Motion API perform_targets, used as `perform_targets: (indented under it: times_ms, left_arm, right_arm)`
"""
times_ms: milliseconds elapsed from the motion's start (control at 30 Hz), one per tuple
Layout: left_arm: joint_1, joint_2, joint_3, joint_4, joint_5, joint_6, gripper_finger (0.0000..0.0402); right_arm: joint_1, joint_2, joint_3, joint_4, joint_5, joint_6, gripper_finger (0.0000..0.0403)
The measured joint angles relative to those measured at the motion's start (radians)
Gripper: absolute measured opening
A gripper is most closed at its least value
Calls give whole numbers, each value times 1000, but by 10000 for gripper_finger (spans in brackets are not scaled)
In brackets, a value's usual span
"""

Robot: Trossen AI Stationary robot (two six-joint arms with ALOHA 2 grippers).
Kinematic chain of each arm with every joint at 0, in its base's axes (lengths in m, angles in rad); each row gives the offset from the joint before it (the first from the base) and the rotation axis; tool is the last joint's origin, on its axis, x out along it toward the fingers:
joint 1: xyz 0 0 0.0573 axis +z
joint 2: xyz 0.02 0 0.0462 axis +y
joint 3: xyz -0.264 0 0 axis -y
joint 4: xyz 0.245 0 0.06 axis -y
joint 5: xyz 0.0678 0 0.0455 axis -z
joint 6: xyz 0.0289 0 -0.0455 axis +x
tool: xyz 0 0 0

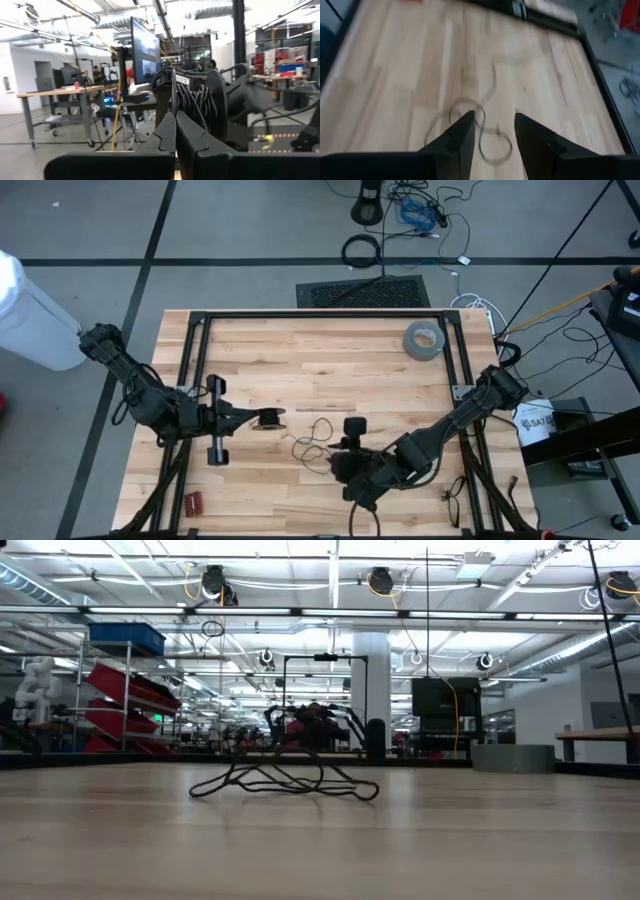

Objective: Coil cords
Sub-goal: Uncoil the black wire from the spool

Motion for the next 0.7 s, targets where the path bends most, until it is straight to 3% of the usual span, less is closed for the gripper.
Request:
perform_targets:
  times_ms: [167, 533, 700]
  left_arm:
    - [39, 33, 0, -3, -30, -2, 1]
    - [119, 79, 0, 0, -36, -55, 1]
    - [135, 91, 0, 0, -34, -73, 1]
  right_arm:
    - [-1, 0, 0, 156, 33, -103, 128]
    - [-11, 33, 0, 277, 352, -142, 128]
    - [-43, 84, 0, 388, 437, -220, 128]
